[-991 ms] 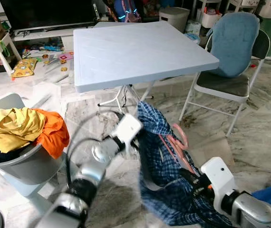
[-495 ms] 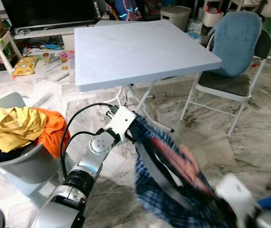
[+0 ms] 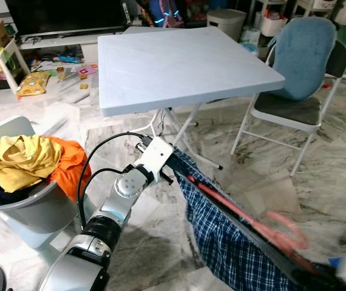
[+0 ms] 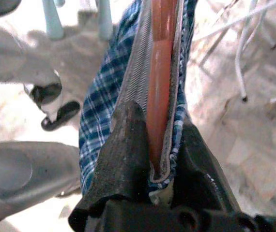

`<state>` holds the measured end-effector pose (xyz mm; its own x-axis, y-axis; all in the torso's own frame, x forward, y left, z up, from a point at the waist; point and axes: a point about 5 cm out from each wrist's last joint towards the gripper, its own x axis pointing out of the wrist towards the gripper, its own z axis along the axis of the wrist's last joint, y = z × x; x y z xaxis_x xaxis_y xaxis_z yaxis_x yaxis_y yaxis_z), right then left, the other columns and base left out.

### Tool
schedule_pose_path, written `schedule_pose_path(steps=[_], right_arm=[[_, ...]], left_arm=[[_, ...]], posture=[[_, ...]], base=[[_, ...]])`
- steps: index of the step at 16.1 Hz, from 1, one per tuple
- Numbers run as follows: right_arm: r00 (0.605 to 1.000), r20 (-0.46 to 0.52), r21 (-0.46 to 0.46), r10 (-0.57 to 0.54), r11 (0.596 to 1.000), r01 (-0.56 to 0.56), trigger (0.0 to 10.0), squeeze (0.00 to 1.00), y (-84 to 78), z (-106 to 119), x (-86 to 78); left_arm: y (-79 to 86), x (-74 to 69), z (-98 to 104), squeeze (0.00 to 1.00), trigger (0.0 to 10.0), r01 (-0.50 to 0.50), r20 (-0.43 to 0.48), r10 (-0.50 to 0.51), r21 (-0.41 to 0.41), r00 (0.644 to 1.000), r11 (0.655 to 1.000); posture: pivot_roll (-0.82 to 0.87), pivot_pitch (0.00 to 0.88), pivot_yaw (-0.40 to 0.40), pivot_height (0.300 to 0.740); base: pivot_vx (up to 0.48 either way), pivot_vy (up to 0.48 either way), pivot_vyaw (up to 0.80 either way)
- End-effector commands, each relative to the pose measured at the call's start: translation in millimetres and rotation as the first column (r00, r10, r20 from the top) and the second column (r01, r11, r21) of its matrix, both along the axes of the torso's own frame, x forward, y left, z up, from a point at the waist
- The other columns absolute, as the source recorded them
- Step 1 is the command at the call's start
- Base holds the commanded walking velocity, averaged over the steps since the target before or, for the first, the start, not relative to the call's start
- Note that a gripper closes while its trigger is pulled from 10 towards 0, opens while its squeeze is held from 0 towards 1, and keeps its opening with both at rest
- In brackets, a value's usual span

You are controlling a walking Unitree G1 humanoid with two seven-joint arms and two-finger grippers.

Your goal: Hang hanger

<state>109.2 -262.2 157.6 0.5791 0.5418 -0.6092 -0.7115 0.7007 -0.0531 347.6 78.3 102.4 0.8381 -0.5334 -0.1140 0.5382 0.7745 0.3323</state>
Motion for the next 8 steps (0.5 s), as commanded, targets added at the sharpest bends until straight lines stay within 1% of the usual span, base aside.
schedule_pose_path(steps=[1,3,5,6,7,8], right_arm=[[1.0,0.026,0.011,0.013,1.0,-0.014,10.0,0.0,-5.2,14.1,-2.3],[0.997,0.072,0.049,0.037,0.998,-0.041,10.0,0.0,-4.1,27.3,-2.3],[0.992,0.126,0.095,0.03,0.995,-0.042,10.0,0.0,-0.9,37.9,1.9],[0.989,0.149,0.117,0.012,0.993,-0.03,10.0,0.0,-1.5,40.5,4.1],[0.983,0.18,0.155,-0.032,0.988,0.004,10.0,0.0,-2.5,42.2,9.5],[0.969,0.233,0.178,-0.087,0.983,0.046,10.0,0.0,-2.2,43.4,18.4]], left_arm=[[9.7,4.5,2.0,0.0,0.0,-0.026,-0.004,0.026,0.011,1.0,1.0],[7.7,2.0,-3.6,0.0,0.0,-0.01,-0.031,0.011,0.022,0.999,1.0],[0.0,-1.5,-5.7,0.0,0.0,0.031,-0.054,-0.031,-0.006,0.998,1.0],[-4.6,-4.0,-6.6,0.0,0.0,0.059,-0.065,-0.061,-0.022,0.996,0.998],[-8.9,-7.1,-7.7,0.0,0.0,0.081,-0.068,-0.083,-0.036,0.994,0.996],[-13.2,-11.0,-9.7,0.0,0.0,0.104,-0.076,-0.108,-0.052,0.991,0.993]], posture=[[-0.07,0.0,-0.004,0.74],[-0.08,0.0,-0.001,0.74],[-0.08,0.0,0.0,0.74],[-0.08,0.0,0.0,0.74],[-0.07,0.0,-0.001,0.74],[-0.07,0.0,-0.001,0.74]], base=[[0.0,0.0,0.0],[0.0,0.0,0.0],[0.0,0.0,0.0],[0.0,0.0,0.0],[0.0,0.0,0.0],[0.0,0.0,0.0]])
